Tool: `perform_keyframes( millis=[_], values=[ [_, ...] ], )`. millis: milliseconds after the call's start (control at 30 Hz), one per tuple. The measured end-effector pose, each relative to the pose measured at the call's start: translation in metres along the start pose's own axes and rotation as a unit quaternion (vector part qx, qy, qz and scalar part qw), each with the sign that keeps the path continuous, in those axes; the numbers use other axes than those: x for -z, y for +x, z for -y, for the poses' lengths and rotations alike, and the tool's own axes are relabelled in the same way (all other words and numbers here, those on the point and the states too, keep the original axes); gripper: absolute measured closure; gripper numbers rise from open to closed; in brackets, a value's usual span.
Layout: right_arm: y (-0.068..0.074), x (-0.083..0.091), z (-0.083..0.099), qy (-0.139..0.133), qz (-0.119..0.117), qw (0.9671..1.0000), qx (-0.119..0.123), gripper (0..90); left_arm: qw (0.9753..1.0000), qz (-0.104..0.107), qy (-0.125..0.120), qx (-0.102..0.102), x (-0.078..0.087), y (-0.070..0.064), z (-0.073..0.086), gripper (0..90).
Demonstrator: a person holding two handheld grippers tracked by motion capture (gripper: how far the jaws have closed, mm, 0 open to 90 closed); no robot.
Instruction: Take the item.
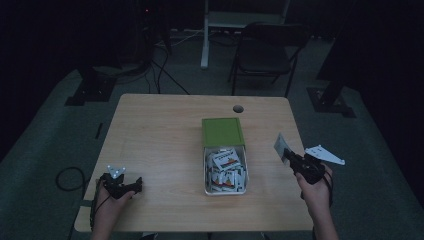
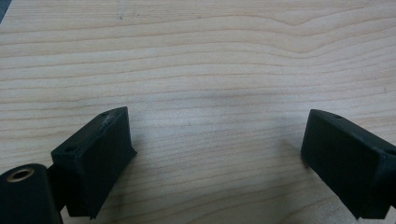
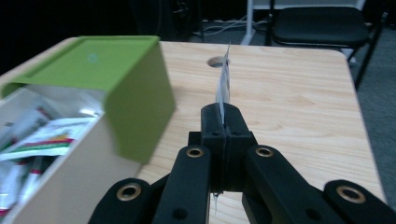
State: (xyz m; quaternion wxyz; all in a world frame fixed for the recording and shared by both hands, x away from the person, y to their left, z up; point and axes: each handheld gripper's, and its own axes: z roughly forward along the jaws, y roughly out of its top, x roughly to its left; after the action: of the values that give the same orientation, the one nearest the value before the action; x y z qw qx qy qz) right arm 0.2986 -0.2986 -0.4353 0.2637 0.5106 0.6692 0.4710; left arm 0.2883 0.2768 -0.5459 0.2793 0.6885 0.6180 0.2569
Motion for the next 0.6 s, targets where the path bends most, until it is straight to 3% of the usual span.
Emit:
perform_keyframes(
  millis=[267,600],
  values=[
    [-0.027,-0.013,0.023,0.017,0.031,0.9993,-0.012,90.0,1.0,0.0,0.001,0.0,0.0,0.0,0.0,9.0],
    [-0.046,-0.027,0.048,0.045,0.074,0.9962,-0.011,90.0,1.0,0.0,0.001,0.0,0.0,0.0,0.0,9.0]
  ],
)
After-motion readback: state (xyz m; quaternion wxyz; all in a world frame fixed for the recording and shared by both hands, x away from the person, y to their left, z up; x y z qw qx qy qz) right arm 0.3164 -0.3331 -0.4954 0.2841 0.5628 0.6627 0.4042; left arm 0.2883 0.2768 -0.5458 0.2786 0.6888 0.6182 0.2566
